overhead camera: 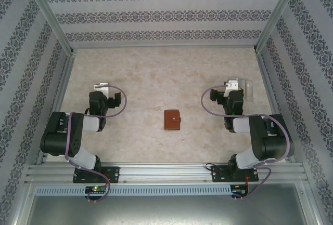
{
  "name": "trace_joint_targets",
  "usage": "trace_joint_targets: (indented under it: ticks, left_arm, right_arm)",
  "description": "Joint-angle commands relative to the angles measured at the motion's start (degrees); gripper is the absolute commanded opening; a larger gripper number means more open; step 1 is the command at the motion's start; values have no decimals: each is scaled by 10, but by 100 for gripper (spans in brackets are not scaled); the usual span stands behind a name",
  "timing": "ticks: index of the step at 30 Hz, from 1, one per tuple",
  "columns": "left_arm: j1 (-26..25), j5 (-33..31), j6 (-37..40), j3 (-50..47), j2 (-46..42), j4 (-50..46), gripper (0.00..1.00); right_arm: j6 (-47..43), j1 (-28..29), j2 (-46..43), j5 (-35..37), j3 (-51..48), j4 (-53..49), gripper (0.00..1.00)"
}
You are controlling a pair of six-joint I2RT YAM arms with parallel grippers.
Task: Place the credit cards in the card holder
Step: Reset both arms
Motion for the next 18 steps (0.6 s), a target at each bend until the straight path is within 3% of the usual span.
trace_joint_targets:
  ticks: [1,18]
  left_arm:
    - [4,10,-11,5,-1,7,99]
    - [3,8,-11,5,-2,5,99]
  right_arm:
    - [4,-6,-1,-1,8,0,98]
    - [-2,-13,0,-36,15,-13,98]
